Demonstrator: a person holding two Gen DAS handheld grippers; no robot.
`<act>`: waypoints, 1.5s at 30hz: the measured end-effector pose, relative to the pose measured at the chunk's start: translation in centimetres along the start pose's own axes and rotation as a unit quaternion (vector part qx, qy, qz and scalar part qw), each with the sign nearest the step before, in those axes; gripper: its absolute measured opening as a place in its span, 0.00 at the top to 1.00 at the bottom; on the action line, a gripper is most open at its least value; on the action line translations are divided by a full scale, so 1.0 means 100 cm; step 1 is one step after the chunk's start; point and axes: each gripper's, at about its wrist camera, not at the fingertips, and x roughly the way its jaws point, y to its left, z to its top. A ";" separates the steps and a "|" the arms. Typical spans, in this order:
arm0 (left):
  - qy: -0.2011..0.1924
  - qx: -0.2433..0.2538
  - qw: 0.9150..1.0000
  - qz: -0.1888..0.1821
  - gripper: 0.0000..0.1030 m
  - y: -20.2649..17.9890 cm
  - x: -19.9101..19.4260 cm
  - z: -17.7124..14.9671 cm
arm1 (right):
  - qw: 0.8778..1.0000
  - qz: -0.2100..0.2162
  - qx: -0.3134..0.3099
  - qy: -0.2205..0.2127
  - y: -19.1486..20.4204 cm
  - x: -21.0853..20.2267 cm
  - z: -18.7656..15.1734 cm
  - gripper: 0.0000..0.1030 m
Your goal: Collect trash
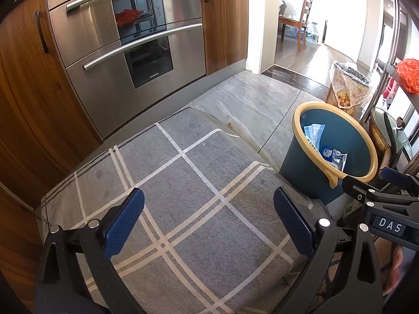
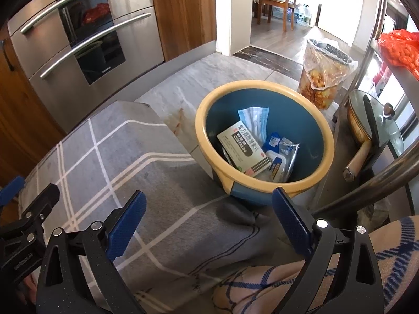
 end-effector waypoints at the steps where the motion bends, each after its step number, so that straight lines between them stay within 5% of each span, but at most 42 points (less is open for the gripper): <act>1: 0.000 0.000 1.000 0.001 0.05 0.000 0.000 0.000 | 1.000 0.000 0.000 0.000 0.000 0.000 0.000 0.07; 28: -0.004 -0.018 1.000 -0.010 0.05 -0.002 -0.005 -0.001 | 1.000 0.004 -0.011 0.011 0.003 0.004 0.000 0.07; 45: 0.001 0.019 1.000 0.000 0.05 -0.008 -0.001 0.000 | 1.000 0.004 -0.011 0.011 0.003 0.006 0.000 0.07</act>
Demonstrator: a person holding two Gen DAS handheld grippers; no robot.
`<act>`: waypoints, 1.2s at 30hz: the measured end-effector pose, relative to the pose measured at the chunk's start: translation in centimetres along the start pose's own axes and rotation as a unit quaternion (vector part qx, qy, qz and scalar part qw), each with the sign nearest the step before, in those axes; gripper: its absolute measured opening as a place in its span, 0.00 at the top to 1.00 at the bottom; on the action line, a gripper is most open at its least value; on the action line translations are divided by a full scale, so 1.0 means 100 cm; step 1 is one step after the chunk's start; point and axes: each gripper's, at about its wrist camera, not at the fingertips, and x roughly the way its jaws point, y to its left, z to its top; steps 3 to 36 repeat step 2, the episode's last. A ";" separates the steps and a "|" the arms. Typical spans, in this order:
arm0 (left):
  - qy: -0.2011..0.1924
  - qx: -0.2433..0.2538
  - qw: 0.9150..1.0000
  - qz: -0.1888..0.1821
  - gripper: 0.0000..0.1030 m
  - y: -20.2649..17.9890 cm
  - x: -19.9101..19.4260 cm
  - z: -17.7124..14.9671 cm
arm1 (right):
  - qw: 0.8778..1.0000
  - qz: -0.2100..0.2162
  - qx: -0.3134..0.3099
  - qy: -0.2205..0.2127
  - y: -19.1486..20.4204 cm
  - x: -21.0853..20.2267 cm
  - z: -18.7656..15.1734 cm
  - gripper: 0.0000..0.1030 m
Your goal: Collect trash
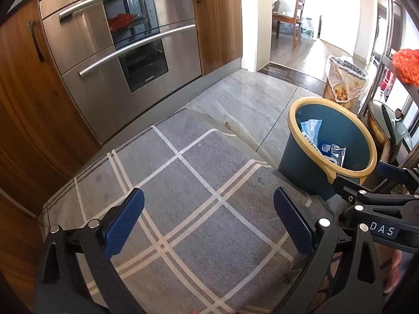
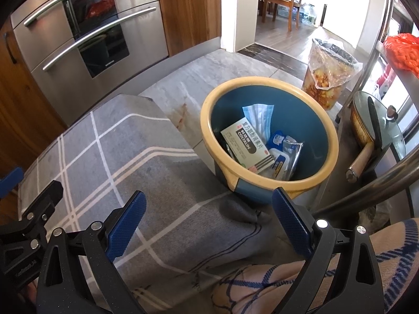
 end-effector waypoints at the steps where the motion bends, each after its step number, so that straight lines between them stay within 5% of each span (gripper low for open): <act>1: 0.002 -0.003 1.000 -0.001 0.05 0.001 0.001 0.000 | 1.000 0.001 0.000 0.000 0.000 0.000 0.000 0.07; 36: 0.003 -0.004 1.000 -0.001 0.05 0.002 0.001 0.000 | 1.000 0.001 0.000 0.001 0.000 0.000 0.000 0.07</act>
